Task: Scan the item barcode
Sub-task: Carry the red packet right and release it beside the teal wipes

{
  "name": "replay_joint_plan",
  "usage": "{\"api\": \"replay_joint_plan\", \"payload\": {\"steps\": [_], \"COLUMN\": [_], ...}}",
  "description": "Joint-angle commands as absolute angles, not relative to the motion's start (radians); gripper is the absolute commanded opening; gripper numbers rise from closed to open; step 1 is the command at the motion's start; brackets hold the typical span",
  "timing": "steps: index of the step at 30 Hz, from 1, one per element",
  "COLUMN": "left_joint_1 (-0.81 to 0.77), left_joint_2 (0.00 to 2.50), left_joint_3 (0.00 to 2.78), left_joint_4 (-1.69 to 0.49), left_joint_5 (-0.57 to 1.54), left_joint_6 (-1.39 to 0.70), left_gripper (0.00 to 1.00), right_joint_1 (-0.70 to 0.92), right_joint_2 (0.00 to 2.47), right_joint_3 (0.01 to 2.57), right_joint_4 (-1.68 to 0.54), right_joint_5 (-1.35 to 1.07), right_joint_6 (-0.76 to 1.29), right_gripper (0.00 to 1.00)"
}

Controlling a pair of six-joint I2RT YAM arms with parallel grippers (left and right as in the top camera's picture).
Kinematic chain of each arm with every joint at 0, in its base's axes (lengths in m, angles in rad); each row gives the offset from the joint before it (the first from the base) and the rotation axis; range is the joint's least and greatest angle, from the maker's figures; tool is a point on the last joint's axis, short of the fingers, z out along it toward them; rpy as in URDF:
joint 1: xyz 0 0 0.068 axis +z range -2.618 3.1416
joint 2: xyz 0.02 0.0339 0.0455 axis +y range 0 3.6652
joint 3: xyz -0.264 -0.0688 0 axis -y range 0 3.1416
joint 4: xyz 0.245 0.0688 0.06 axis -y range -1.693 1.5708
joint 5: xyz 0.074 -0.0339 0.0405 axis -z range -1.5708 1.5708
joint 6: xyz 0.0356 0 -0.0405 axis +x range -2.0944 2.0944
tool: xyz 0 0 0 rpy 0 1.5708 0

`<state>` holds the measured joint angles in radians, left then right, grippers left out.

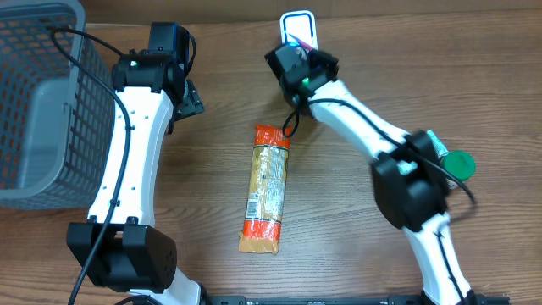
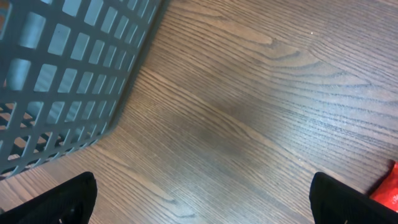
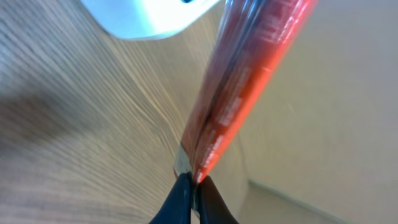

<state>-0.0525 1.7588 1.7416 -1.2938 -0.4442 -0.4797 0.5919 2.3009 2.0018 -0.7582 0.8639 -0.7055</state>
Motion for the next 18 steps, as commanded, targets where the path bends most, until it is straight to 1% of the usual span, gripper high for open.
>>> {"api": "replay_joint_plan", "payload": {"steps": [1,5,11,14,18], "left_joint_1": [-0.059,-0.059,-0.059,-0.059,-0.059], "left_joint_2": [1.752,1.752,1.752,1.752,1.752], "left_joint_3": [1.754,1.754,1.754,1.754,1.754], "left_joint_4": [-1.293,-1.293,-1.293,-1.293,-1.293], "left_joint_5": [-0.443,-0.443,-0.443,-0.443,-0.443], "left_joint_6": [-0.483,-0.483,-0.483,-0.483,-0.483], "left_gripper": [1.0,1.0,1.0,1.0,1.0], "right_joint_1": [0.582,0.548,0.444,0.403,0.385], "right_joint_2": [2.085,1.969,1.936,1.94,1.94], "right_joint_3": [2.016,2.016,2.013,1.966,1.849], "right_joint_4": [-0.881,-1.131,-1.49,-1.588,-1.595], "right_joint_5": [0.743,0.583,0.289,0.249,0.253], "right_joint_6": [-0.344,-0.049,0.258,0.332,0.345], "right_gripper": [0.04,0.04,0.04,0.04,0.04]}}
